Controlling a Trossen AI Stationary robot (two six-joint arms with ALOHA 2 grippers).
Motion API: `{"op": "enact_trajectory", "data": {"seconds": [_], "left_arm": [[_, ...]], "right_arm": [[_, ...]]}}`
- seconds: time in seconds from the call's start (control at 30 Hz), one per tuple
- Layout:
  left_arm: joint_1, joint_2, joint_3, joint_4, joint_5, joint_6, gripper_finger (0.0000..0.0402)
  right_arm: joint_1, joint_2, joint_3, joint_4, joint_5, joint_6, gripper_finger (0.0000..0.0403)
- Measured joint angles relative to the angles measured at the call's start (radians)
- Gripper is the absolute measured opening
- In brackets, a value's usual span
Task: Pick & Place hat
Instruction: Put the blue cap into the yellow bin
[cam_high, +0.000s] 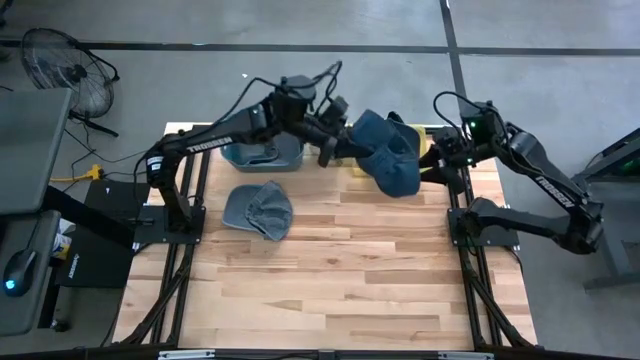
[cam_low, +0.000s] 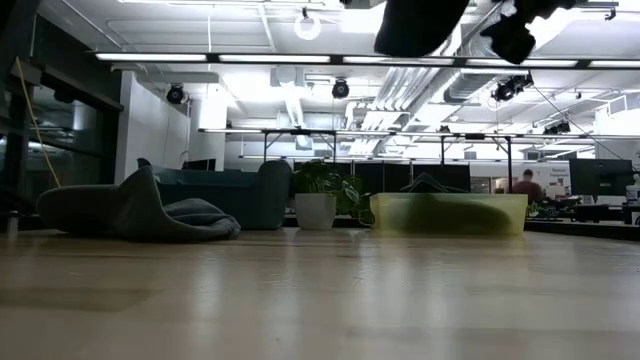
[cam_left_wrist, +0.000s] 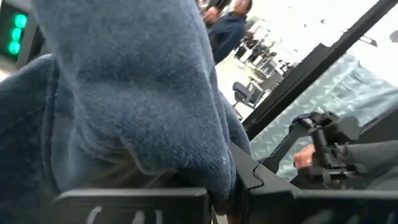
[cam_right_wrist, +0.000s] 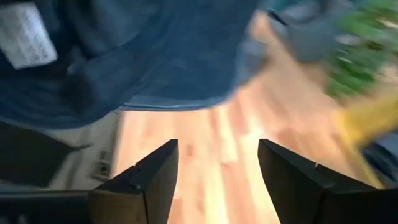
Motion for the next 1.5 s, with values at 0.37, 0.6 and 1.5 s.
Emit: {"op": "enact_trajectory", "data": {"seconds": [0.37, 0.6, 1.5], "left_arm": [[0.028, 0.000, 0.198, 0.005, 0.075, 0.097, 0.0003], [0.031, 0.000, 0.278, 0.062, 0.145, 0.294, 0.0003], [0.031, 0.023, 0.259, 0.419, 0.047, 0.438, 0.0003]], "right_arm": [[0.000, 0.081, 0.000, 0.325, -0.245, 0.127, 0.0218], [0.000, 0.148, 0.000, 0.541, -0.358, 0.216, 0.0218], [0.119, 0.295, 0.000, 1.233, -0.357, 0.344, 0.0218]]}}
